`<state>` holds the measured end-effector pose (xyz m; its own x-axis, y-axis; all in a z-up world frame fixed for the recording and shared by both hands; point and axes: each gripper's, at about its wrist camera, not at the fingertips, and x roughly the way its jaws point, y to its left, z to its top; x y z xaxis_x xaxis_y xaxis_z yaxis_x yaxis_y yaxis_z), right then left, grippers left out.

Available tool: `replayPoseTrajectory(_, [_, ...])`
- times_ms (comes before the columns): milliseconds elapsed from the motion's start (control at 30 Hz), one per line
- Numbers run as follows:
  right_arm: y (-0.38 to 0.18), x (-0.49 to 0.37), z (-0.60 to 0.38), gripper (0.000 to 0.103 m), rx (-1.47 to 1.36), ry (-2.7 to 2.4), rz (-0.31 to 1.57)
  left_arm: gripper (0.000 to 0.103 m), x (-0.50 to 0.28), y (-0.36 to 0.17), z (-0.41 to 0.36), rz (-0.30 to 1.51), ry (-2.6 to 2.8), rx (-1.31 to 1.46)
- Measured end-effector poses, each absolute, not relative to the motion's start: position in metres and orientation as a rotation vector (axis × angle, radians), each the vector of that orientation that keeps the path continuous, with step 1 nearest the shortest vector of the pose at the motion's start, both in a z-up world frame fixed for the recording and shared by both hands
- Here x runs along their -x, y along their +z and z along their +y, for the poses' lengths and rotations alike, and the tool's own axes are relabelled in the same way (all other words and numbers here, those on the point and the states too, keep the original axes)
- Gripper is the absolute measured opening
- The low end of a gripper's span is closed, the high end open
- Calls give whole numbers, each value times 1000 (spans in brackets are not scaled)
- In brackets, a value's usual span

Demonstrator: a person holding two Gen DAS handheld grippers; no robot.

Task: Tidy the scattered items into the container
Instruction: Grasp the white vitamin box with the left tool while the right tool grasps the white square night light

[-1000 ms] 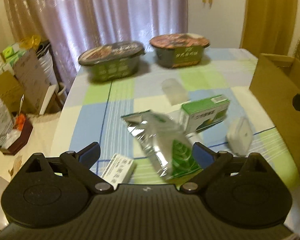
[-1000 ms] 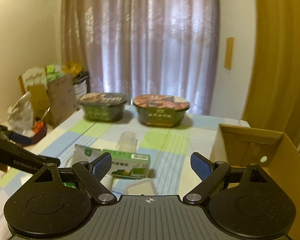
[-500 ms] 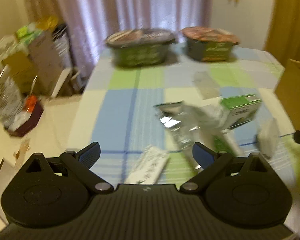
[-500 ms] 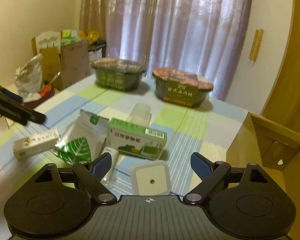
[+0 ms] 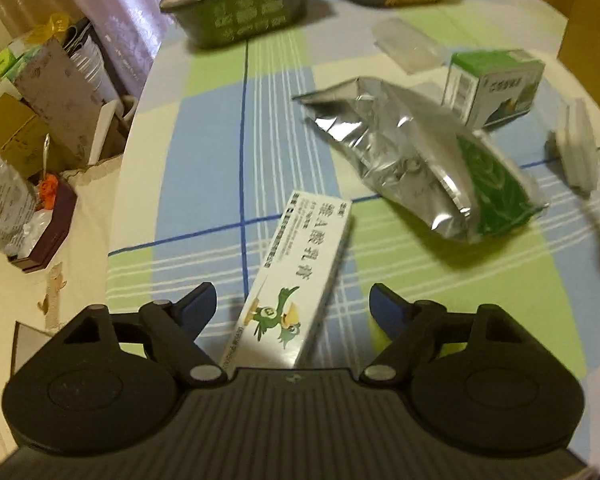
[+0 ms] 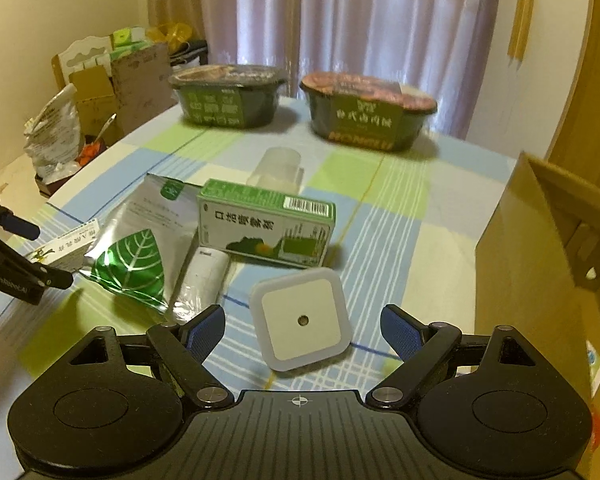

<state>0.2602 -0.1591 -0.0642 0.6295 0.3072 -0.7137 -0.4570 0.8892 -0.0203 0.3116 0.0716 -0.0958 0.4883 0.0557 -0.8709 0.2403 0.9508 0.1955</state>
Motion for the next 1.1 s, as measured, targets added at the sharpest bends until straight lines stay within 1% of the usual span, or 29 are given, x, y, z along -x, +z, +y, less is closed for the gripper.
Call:
replayPoseTrajectory(33, [-66,-261,-159,91,215,445,775,78,-313,-99,73,1074,-113,-295])
replayPoseTrajectory(133, [-74,-266,-159,91,236,458,781,67,-314,-102,80,1100,-118,-234])
replayPoseTrajectory(167, [-76,-269,-158,91,241,461,784,57,-313,-101,81,1103,-117,-227])
replayPoseTrajectory(200, [-79,-271,-158,91,246,465,786,43,-312,-100,80,1105,-115,-235])
replayPoseTrajectory(267, [-82,-275,-158,91,249,470,789,37,-310,-95,77,1107,-120,-242])
replayPoseTrajectory(333, [-86,-279,-158,91,242,473,795,34,-309,-92,76,1109,-148,-213])
replayPoseTrajectory(767, [-97,-290,-153,91,275,507,807,34,-305,-88,60,1113,-237,-186])
replayPoseTrajectory(800, [-98,-290,-152,91,281,510,810,41,-305,-89,60,1112,-233,-182])
replayPoseTrajectory(867, [-99,-289,-150,91,294,509,812,53,-307,-90,60,1104,-223,-173])
replayPoseTrajectory(900, [-100,-289,-150,86,301,505,811,53,-308,-90,61,1099,-217,-170])
replayPoseTrajectory(967, [-101,-289,-147,73,317,501,824,53,-311,-90,60,1089,-210,-159])
replayPoseTrajectory(1033, [-103,-289,-145,73,330,493,833,53,-313,-91,58,1079,-211,-151])
replayPoseTrajectory(1067, [-103,-289,-144,68,338,486,838,53,-314,-91,57,1073,-211,-148])
replayPoseTrajectory(1100, [-102,-289,-143,68,341,478,845,53,-314,-91,56,1068,-215,-142])
